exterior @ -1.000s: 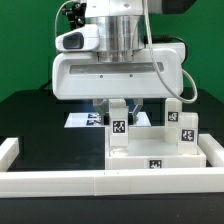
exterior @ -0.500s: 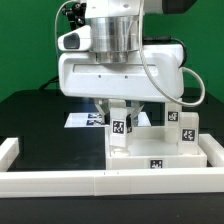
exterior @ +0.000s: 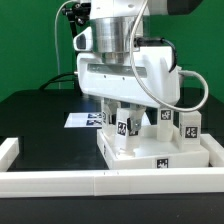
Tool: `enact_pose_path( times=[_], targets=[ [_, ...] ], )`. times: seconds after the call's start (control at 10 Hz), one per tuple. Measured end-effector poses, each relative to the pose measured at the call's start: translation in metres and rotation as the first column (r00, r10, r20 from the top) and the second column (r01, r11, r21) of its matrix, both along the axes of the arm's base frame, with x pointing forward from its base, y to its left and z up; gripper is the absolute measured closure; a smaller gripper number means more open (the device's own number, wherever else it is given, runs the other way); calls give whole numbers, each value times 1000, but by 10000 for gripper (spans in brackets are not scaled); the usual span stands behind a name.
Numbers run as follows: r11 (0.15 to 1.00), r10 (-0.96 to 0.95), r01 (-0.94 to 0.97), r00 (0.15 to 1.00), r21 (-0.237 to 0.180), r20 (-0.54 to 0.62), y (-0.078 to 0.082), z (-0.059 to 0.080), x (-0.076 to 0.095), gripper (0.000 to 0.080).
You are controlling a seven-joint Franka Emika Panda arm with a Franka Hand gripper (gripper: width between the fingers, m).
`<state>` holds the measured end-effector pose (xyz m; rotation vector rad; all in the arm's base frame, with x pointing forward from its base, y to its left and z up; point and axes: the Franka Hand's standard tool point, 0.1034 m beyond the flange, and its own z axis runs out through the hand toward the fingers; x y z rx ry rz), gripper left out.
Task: Assemble square table
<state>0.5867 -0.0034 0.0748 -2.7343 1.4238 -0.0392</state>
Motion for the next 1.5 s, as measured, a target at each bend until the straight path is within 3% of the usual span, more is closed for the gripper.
enact_pose_path(
  times=[0.3,0.4,0.5,0.6,0.7,1.1,1.5],
  targets=[
    [985,-171,171,985,13,-7,3,0,1,509],
    [990,-139,139,990,11,-5,3,0,1,398],
    [994,-110,110,994,10,-4,3,0,1,229],
    [998,-69,69,998,8,-2,4,0,1,229],
    [1000,11,-11,1000,2,0,5,-1,0,166],
    [940,341,-340,940,-27,5,12,1,1,151],
    [801,597,-596,802,-50,4,11,0,1,151]
  ],
)
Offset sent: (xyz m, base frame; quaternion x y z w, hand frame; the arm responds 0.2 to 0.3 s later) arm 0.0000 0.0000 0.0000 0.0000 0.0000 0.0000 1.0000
